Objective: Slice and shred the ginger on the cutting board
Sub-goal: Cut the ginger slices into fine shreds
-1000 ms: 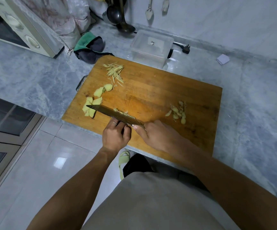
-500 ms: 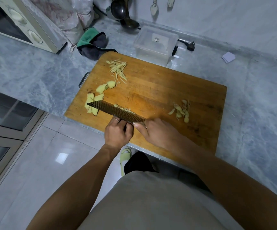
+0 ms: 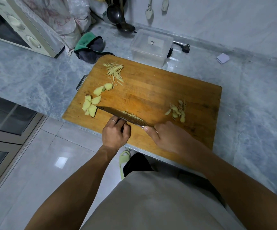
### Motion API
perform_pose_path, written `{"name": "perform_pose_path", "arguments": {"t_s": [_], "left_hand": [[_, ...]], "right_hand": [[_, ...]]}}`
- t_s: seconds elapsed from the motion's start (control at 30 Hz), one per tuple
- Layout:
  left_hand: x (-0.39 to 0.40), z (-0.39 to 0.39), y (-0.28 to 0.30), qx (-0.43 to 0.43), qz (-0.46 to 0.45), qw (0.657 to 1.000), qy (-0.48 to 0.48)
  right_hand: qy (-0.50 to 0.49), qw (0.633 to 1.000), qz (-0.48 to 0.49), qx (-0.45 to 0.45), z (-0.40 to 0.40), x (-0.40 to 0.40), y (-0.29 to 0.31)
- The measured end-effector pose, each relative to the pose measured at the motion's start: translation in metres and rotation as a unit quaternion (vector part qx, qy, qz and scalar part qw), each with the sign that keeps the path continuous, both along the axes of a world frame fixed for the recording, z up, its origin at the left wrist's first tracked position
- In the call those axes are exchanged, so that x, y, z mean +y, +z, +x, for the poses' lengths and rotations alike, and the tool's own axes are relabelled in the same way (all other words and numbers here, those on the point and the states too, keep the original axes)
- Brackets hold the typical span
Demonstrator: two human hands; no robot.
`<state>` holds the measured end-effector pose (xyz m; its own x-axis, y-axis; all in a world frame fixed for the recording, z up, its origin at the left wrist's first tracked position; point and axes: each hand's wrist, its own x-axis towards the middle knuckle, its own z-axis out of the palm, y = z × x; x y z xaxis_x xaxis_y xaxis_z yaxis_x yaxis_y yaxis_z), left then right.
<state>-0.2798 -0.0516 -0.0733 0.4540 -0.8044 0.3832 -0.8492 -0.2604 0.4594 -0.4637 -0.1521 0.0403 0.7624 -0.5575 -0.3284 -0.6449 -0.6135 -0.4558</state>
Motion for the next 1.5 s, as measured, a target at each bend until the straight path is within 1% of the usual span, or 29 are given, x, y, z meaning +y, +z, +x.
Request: {"name": "perform_pose_path", "arguments": {"t_s": [0.33,0.47,0.6,0.77,0.87,1.03,1.3,1.43,1.5], "left_hand": [[0.000,0.000,0.001,0.001,0.003,1.000,-0.009],[0.000,-0.002,0.000,-0.007,-0.010,1.000,-0.008],[-0.001,-0.002,-0.001,-0.017,-0.020,1.000,0.000],[-0.001,0.001,-0.008,-0.018,-0.004,1.000,0.003],[0.000,0.004,-0.015,-0.042,0.021,0.999,-0.010],[-0.002,0.001,-0.004,-0.009,-0.004,1.000,0.000],[0.000,0.005,-0.017,-0.053,0.022,0.998,-0.016],[-0.002,0.003,-0.007,-0.013,-0.005,1.000,-0.010],[-0.002,0.001,-0.005,-0.007,-0.011,1.000,-0.008]], "right_hand": [[-0.003,1.000,0.024,0.001,-0.005,-0.002,0.004],[-0.009,0.999,0.034,0.005,-0.004,-0.001,0.003],[-0.011,1.000,0.023,0.004,-0.004,0.001,0.003],[0.002,1.000,0.012,0.002,0.000,0.000,0.000],[0.010,1.000,0.016,0.008,0.004,0.000,-0.005],[-0.006,0.999,0.034,0.005,0.001,-0.003,-0.006],[0.007,0.999,0.030,0.013,-0.002,-0.005,0.005],[0.011,0.999,0.037,0.023,0.003,-0.006,0.005],[0.008,0.999,0.039,0.022,0.004,-0.007,0.004]]}}
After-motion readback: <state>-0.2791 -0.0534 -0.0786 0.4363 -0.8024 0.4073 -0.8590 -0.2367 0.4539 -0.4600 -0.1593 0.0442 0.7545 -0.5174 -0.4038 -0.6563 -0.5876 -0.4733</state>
